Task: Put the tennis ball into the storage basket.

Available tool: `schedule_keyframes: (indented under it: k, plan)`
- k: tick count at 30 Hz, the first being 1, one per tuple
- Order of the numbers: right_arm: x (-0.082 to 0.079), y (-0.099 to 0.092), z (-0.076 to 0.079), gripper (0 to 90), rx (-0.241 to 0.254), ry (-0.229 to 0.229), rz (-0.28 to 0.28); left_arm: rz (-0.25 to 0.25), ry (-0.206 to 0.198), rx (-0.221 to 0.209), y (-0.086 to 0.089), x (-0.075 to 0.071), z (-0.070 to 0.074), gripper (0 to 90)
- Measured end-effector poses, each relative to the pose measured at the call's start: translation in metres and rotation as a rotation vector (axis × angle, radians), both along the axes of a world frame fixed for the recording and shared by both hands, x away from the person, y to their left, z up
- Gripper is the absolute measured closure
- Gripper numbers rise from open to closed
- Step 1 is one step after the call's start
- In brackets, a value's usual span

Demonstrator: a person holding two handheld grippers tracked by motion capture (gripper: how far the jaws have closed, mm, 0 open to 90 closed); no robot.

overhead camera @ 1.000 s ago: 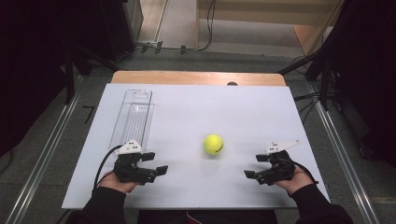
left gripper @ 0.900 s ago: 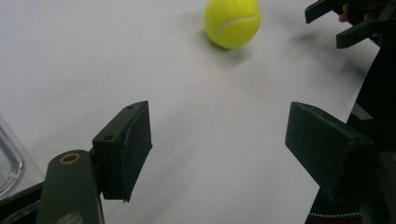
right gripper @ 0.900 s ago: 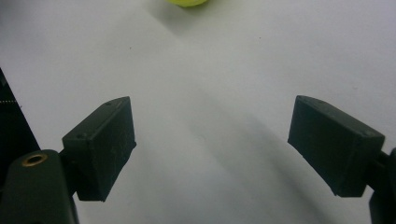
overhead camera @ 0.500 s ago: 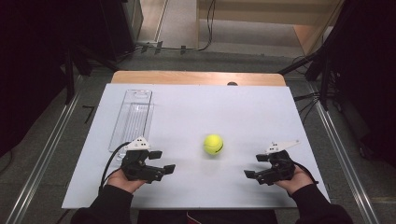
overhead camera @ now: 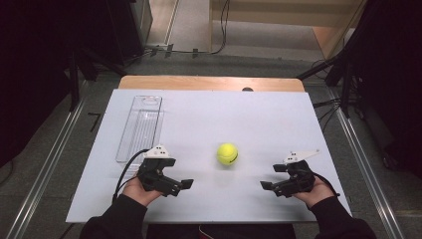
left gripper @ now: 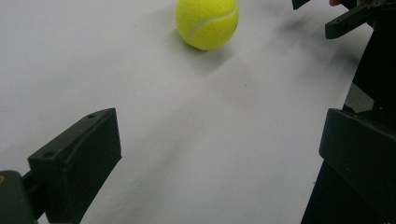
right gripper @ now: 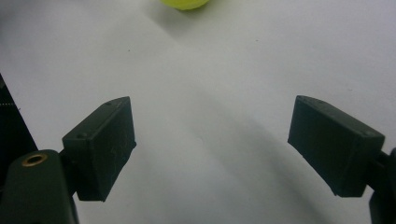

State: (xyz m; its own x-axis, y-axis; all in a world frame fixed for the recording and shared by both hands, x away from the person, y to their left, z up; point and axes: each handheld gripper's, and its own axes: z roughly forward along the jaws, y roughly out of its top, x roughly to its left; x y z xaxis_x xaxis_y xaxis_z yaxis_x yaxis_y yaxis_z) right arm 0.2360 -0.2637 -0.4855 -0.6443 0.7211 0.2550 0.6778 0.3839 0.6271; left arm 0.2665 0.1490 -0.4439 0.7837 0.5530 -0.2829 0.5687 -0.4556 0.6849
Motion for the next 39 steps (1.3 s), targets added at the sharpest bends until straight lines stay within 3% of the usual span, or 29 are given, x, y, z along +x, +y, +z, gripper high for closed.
schedule_keyframes:
  k: [39]
  plan:
    - [0.000, -0.001, 0.000, 12.9, 0.004, -0.002, -0.001, 0.003, 0.000, 0.014, -0.034, 0.029, 0.007, 0.0]
